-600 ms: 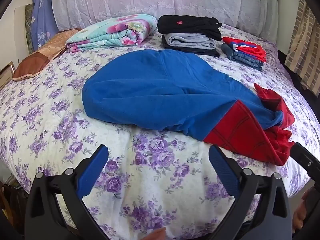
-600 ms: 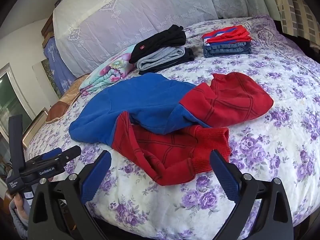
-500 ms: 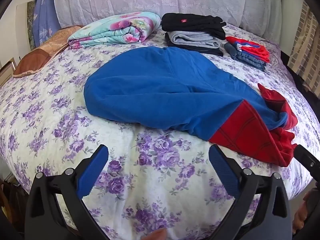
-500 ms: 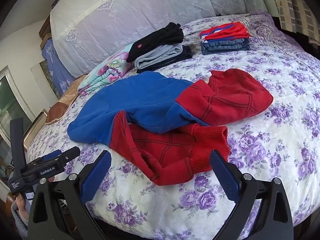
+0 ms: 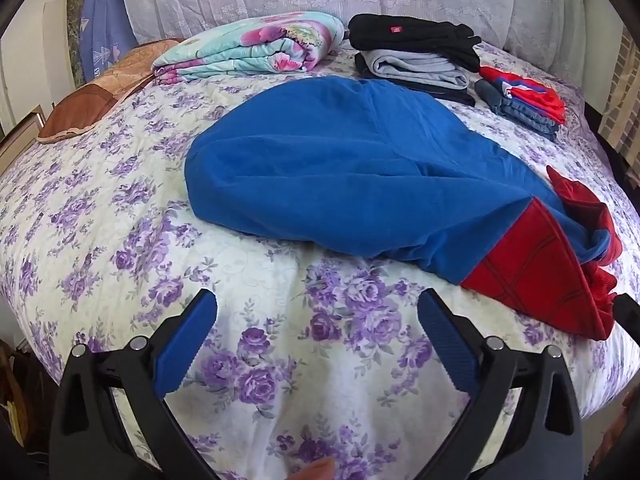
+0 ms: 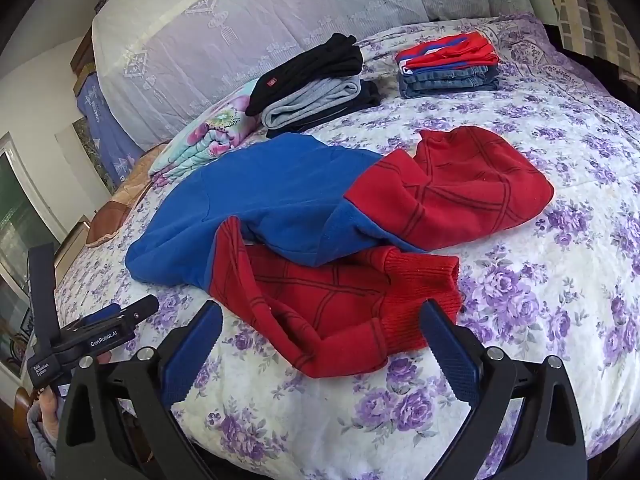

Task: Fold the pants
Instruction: 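Move both grippers toward the blue-and-red pants on the bed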

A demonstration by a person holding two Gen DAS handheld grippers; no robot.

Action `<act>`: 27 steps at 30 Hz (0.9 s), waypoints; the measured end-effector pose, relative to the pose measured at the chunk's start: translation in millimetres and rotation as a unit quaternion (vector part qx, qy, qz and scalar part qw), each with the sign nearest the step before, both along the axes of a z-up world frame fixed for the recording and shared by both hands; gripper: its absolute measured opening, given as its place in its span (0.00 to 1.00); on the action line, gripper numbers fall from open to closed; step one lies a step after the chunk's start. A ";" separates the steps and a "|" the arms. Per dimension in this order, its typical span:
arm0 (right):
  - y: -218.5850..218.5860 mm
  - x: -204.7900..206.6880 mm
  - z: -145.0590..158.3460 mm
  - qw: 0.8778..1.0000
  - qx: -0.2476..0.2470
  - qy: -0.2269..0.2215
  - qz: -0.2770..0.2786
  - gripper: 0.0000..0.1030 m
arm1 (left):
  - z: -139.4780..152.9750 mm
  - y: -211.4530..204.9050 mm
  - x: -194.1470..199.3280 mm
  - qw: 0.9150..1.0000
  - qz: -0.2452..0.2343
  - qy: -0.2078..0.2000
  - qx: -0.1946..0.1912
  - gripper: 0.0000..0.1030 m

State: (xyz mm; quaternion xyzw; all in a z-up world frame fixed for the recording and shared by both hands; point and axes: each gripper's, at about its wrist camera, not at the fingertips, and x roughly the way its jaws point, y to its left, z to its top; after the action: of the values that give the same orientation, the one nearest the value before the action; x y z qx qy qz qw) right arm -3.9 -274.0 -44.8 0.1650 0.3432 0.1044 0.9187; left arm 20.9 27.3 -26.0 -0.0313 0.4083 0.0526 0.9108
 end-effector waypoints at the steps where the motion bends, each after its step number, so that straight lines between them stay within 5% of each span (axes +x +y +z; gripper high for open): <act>1: 0.1 0.9 -0.1 1.000 0.000 0.001 0.000 0.96 | -1.1 0.9 0.7 1.000 0.000 0.001 0.000 0.95; 8: -1.9 5.1 -0.9 1.000 0.001 0.000 -0.001 0.96 | -5.3 5.8 9.0 1.000 -0.006 0.009 -0.013 0.95; 19: -19.9 -4.7 -6.3 1.000 0.000 -0.018 0.016 0.96 | 4.7 41.2 58.3 0.993 -0.046 0.007 -0.111 0.95; 27: -50.8 -2.9 -14.4 0.999 0.050 -0.011 -0.014 0.96 | 0.4 64.1 92.1 0.975 -0.058 0.020 -0.211 0.95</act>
State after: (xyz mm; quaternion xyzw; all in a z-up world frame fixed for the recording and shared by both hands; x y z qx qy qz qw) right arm -6.8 -324.8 -59.1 0.2140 0.3250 0.1103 0.9145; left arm 113.0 91.4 -25.6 -0.1984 0.4298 -0.0869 0.8766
